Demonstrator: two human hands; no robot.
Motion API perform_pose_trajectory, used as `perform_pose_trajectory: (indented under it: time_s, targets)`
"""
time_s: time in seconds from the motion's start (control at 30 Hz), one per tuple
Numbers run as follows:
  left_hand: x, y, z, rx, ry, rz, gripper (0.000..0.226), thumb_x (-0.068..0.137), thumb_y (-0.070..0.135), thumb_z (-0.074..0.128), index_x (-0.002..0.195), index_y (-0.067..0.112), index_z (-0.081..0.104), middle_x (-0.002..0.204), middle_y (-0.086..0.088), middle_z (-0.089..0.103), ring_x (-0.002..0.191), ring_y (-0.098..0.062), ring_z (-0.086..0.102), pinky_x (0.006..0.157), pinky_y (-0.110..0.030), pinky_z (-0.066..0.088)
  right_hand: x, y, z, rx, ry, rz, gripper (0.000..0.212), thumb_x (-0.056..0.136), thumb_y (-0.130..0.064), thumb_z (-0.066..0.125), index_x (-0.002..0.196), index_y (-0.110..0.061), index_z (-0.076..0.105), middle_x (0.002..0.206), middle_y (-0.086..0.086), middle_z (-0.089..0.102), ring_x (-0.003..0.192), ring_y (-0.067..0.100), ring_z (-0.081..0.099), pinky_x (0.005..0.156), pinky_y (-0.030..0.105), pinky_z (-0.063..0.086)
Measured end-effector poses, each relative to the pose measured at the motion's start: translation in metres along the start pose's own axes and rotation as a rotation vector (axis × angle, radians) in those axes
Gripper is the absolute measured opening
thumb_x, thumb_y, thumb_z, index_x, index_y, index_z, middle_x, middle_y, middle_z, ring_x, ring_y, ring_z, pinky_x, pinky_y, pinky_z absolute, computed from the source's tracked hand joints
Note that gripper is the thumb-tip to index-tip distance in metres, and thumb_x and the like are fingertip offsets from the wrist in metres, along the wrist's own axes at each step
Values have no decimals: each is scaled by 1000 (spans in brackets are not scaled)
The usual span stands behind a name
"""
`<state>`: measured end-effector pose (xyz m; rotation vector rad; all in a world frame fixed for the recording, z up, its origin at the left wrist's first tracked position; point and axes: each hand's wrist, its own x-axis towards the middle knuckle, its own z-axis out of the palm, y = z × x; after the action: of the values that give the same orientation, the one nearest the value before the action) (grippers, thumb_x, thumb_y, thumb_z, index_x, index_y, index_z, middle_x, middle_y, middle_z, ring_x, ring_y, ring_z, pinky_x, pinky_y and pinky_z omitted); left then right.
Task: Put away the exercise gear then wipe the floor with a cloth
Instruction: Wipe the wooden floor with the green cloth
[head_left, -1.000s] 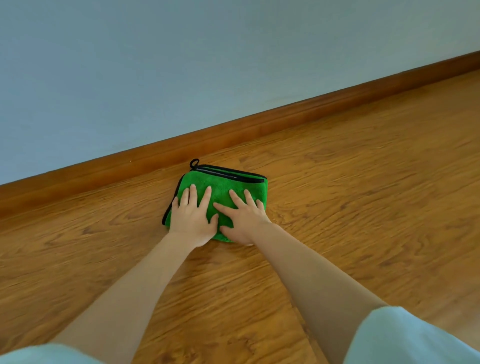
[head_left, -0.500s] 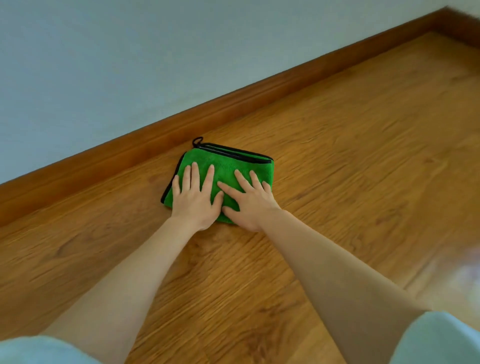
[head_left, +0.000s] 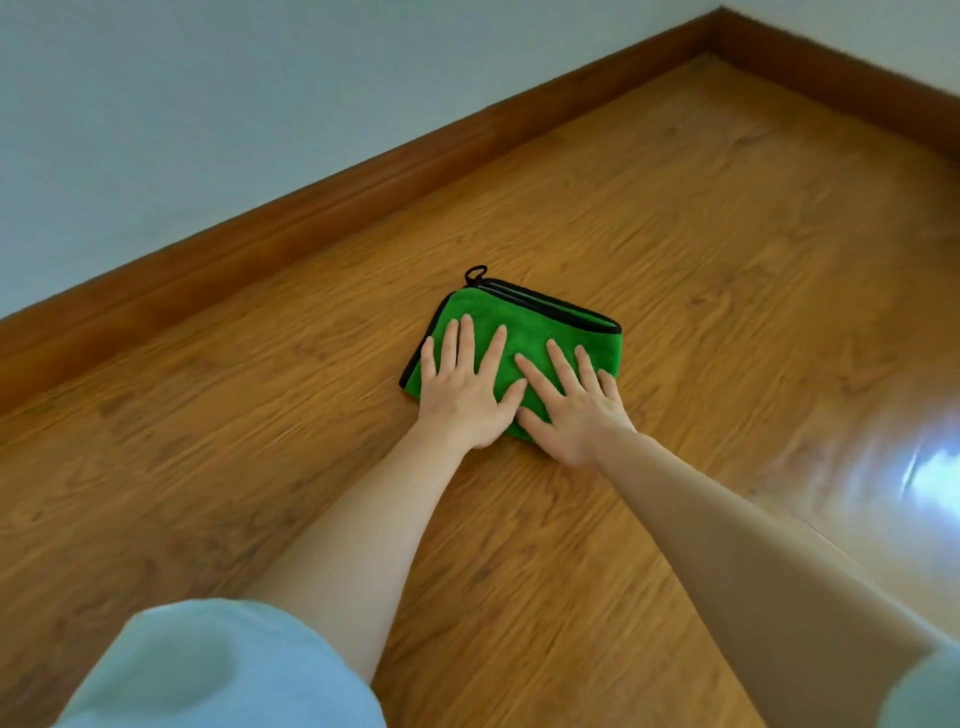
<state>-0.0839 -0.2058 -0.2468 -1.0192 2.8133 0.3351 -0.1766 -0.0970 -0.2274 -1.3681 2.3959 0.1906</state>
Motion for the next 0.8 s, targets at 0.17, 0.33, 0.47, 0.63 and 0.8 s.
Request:
perform_pose_trajectory:
  time_s: [0.17,0.33,0.47,0.63,0.8]
  targets:
    - [-22,2,4,8,-20,3,68,92,60,13,147,29,-13,155,-11,-20,142,-24,-21,113,-47,-14,-18,-4,7,-10,-7,-9,62,93,-60,16,145,-42,-12,156,0,-20,143,28,-19,117,47,-4]
    - [-67,2,15,2,0,3,69,92,61,12,146,27,-16,154,-12,-22,141,-25,-22,112,-47,-15,-55,-12,26,-10,5,-37,62,93,-61,16,145,-42,-13,156,1,-21,142,28,-22,117,47,-5]
    - [-114,2,26,-2,-18,3,77,77,69,-10,140,28,-25,152,-13,-26,140,-26,-26,110,-47,-17,-97,-25,43,-6,-9,-61,79,73,-75,-9,144,-42,-15,155,2,-23,142,29,-23,117,47,-6]
    - [-173,-4,30,-13,-46,11,91,52,67,-34,134,27,-32,147,-12,-34,132,-24,-35,107,-47,-20,-145,-50,58,-5,-30,-118,93,55,-73,-25,142,-40,-21,150,1,-30,140,31,-26,115,48,-8]
    - [-222,-11,44,73,-39,41,96,54,68,-38,139,25,-26,146,-17,-31,134,-30,-29,105,-48,-25,-193,-77,83,-38,55,-17,73,86,-66,-7,143,-36,25,150,11,20,135,41,30,101,54,36]
